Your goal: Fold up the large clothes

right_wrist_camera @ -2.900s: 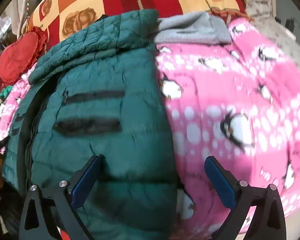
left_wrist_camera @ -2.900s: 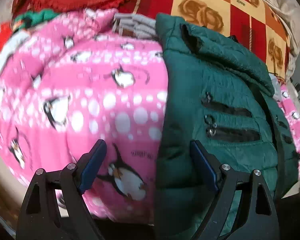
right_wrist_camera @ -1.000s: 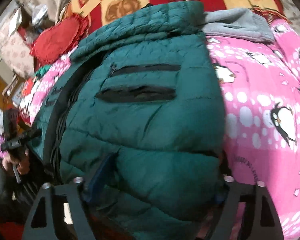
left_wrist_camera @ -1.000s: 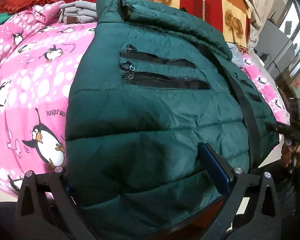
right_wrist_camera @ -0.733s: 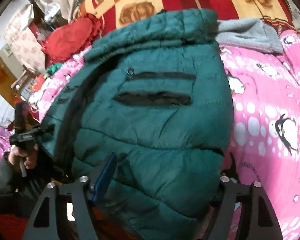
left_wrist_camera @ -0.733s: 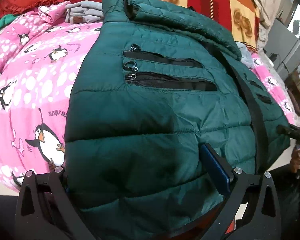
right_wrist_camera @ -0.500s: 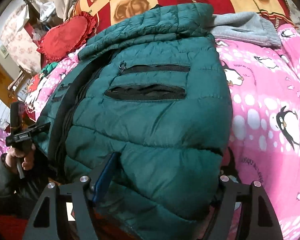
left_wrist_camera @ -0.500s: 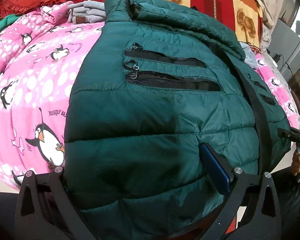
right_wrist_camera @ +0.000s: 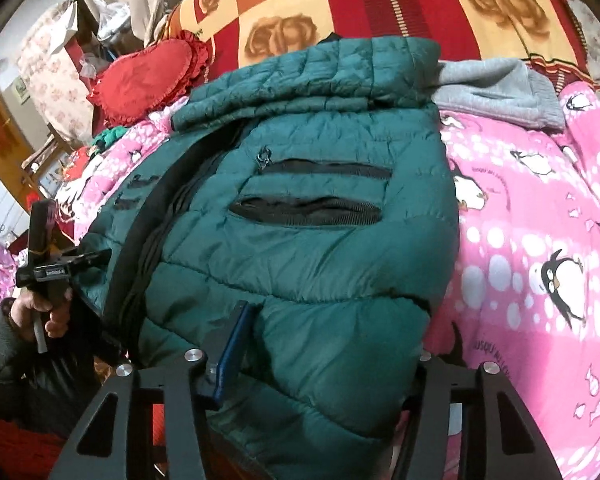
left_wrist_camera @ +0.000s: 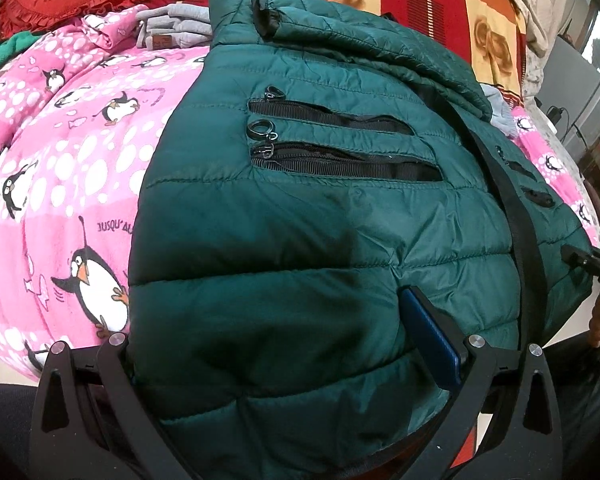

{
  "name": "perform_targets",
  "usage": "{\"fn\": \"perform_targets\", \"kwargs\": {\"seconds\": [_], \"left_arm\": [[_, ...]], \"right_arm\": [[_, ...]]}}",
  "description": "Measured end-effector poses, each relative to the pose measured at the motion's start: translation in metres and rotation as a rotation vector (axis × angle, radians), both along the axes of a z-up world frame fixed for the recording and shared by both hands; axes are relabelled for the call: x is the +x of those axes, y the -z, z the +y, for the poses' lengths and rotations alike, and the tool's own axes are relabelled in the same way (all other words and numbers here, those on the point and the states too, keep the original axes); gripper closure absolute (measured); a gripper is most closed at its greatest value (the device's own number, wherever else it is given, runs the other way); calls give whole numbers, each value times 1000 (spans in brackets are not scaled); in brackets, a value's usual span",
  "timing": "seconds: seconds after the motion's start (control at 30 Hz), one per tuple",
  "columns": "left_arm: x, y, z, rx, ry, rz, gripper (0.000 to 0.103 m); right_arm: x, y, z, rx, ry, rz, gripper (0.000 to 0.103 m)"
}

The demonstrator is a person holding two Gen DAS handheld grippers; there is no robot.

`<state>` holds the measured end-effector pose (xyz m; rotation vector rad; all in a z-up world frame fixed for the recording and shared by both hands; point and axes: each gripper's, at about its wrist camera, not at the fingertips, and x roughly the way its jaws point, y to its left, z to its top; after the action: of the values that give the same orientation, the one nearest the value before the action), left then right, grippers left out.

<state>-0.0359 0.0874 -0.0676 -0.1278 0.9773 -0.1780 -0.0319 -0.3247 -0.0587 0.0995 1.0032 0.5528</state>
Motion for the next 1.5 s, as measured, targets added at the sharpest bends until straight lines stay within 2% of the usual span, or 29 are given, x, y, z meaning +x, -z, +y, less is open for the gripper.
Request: {"fn": "perform_targets", "kwargs": {"seconds": [0.3, 0.4, 0.5, 0.57, 0.63, 0.67, 0.73, 0.87, 0.93, 0.97, 1.0, 1.03, 1.07, 1.1, 1.13, 1.23, 1.5], "left_arm": [[0, 0, -1, 0, -2, -3, 1], [-1, 0, -1, -1, -5, -7, 1], [-3, -2, 2, -26, -10, 5, 1], [-7, -3, 7, -59, -18, 6, 1], [-11, -7, 10, -75, -41, -10, 16], [-12, -8, 12, -88, -45, -15, 22], [-16, -12, 13, -102, -46, -29, 41], [-14, -11, 13, -110, -51, -33, 42], [-12, -7, 16, -133, -62, -17, 35], [-12, -6, 17, -145, -66, -11, 34], [-12, -6, 17, -149, -67, -11, 34], [-13, -7, 17, -149, -63, -9, 35], [-14, -10, 16, -147, -59, -11, 37], [-16, -12, 16, -148, -55, -18, 46], [-18, -15, 16, -151, -51, -25, 56], [-25, -25, 17, -152, -46, -34, 68], [-55, -61, 38, -166, -23, -94, 69]], "right_arm": [[2, 12, -5, 42, 42, 46, 40], [0, 11, -2, 21, 38, 46, 38], [-3, 9, -6, 33, 36, 60, 38], [-6, 6, -12, 62, 40, 55, 43], [-9, -1, -14, 98, 23, 29, 52], [-9, -2, -15, 115, 20, 27, 53], [-8, -1, -13, 120, 12, 31, 54], [-2, 11, -6, 78, 8, 69, 54], [0, 10, -3, 69, 4, 66, 54], [-1, 8, -3, 69, 2, 63, 54], [-3, 5, -2, 68, -2, 52, 55], [-6, 1, -1, 61, -7, 38, 61], [-7, -2, -1, 64, -6, 29, 65], [-11, -7, -2, 80, 3, 14, 73], [-15, -13, -4, 102, 10, -8, 77], [-31, -27, -3, 132, 29, -74, 81], [-77, -56, -3, 200, 66, -174, 81]]}}
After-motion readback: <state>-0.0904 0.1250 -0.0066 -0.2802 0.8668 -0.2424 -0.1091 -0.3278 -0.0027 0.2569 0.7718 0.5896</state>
